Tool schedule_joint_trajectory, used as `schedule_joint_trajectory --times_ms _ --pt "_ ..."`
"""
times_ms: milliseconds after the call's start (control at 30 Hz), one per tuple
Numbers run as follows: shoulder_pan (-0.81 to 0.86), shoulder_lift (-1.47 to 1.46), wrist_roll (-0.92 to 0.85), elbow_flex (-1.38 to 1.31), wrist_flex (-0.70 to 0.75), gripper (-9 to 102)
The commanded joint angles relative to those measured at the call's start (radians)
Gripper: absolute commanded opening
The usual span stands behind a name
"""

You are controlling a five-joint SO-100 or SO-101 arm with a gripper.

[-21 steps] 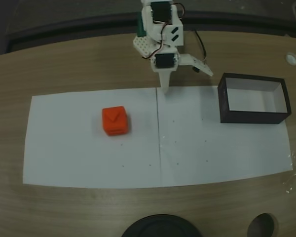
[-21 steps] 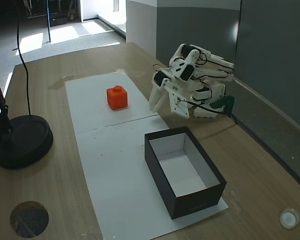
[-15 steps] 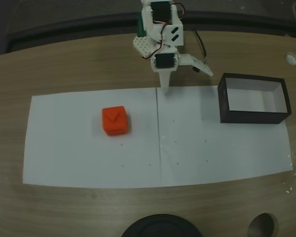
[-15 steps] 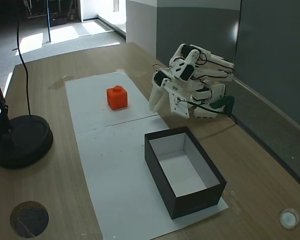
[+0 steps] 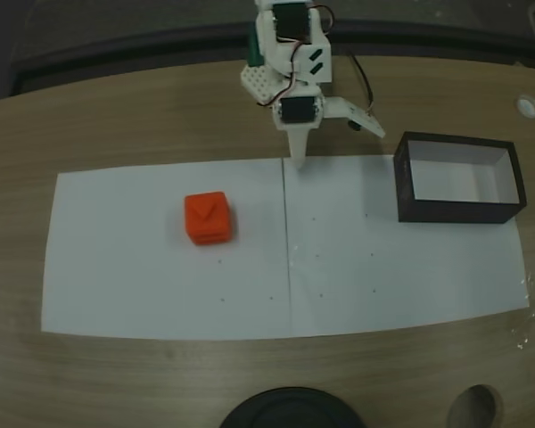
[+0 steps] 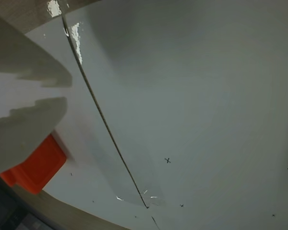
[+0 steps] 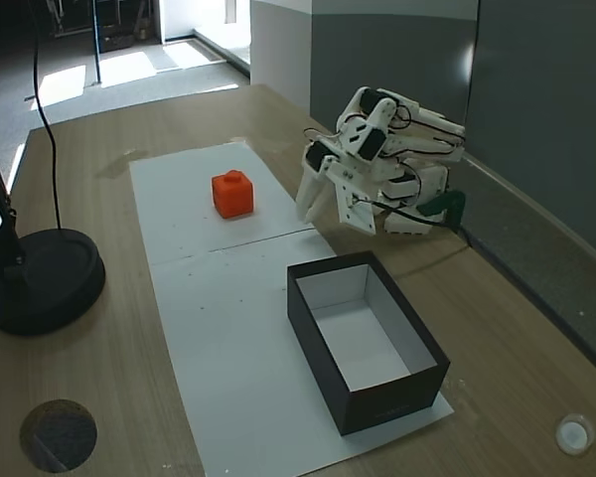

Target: Grab a orange square and put it in the box.

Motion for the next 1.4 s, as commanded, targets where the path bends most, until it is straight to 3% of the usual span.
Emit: schedule_joint_trajectory --times_ms 0,233,533,633,800,1033,1367 --pt "0.002 0.025 0.002 -0.054 -0.014 1" --pt "0.011 0.023 0.0 -0.041 -0.057 13" --pt "0.012 0.025 0.0 -0.046 -0.071 13" --pt "0.02 0.025 0.0 -0.12 -0.072 16" --pt "0.087 0.023 -0.028 -0.284 -0.074 33" --pt "0.207 0.002 -0.114 -0.4 -0.109 34" --pt "0.307 -0.623 -0.115 -0.661 -0.15 34"
